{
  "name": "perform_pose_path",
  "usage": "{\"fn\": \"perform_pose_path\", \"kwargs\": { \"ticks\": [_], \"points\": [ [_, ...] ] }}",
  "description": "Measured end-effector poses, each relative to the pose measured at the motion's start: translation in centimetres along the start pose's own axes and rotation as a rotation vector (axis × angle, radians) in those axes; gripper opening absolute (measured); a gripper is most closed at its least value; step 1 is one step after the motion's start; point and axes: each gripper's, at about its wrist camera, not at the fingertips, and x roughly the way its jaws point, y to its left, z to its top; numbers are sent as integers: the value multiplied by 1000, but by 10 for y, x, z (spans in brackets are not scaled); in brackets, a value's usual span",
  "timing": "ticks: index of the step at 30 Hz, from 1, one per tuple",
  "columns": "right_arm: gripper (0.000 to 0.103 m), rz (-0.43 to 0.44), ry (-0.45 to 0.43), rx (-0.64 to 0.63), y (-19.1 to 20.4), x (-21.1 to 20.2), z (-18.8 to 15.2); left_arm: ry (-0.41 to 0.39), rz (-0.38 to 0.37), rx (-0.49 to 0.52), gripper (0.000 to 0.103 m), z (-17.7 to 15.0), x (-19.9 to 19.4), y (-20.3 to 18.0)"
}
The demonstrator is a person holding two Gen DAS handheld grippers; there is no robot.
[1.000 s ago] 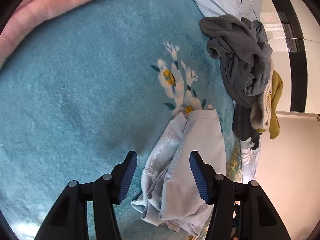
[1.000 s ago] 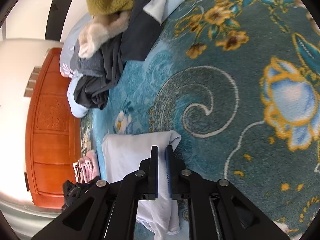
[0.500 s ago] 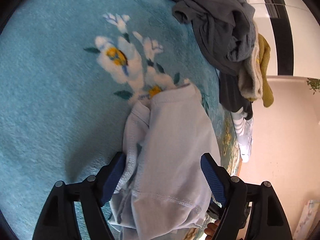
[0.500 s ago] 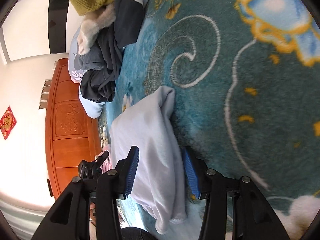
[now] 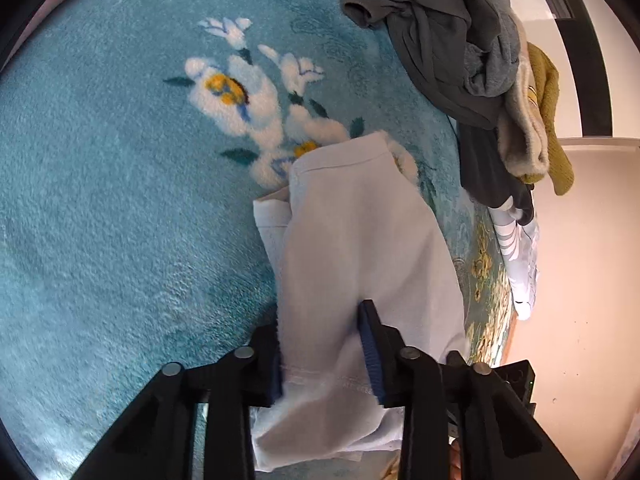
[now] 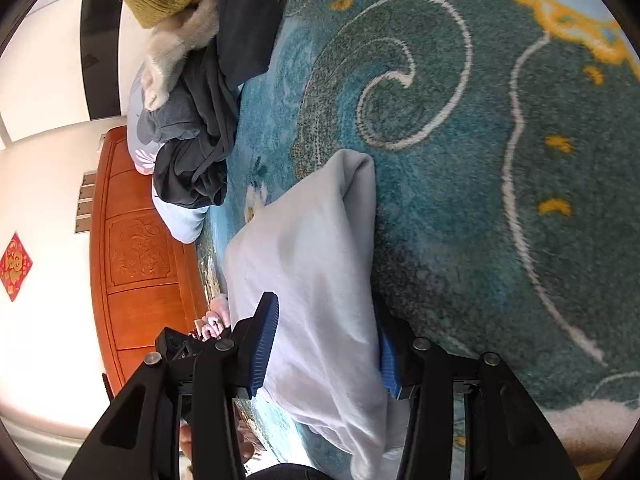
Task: Fold clothes
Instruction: 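Lift the shirt with both grippers and carry it toward the pink clothes stack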
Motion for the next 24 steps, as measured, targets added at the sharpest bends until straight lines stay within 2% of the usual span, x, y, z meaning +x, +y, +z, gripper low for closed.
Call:
{"fn": "perform_pose_path", "kwargs": {
  "ticks": [1, 2, 4, 7, 9, 11, 19, 24],
  "points": [
    [24, -26, 6, -8, 4, 3, 1, -8, 15, 10, 27, -3, -2, -4],
    [12, -50, 15, -10, 8, 5, 1, -17, 25, 26, 23, -7, -6, -9],
    [11, -46, 16, -14, 17, 4, 0, -30, 38, 52, 20, -14, -15, -16],
    [10, -9, 17, -69, 36, -6, -7, -48, 44, 85, 18, -25, -34, -27],
    [10, -14, 26, -117, 51, -13, -11, -69, 42, 97, 18, -33, -48, -34],
    [10, -9, 27, -161, 64, -22, -16, -95, 22, 94, 17, -40, -63, -40],
    [10, 104, 23, -266, 117, -53, -35, -212, -54, 100, 16, -77, -132, -47],
    [10, 178, 33, -355, 163, -75, -51, -294, -161, 62, 16, -94, -167, -41]
  ]
}}
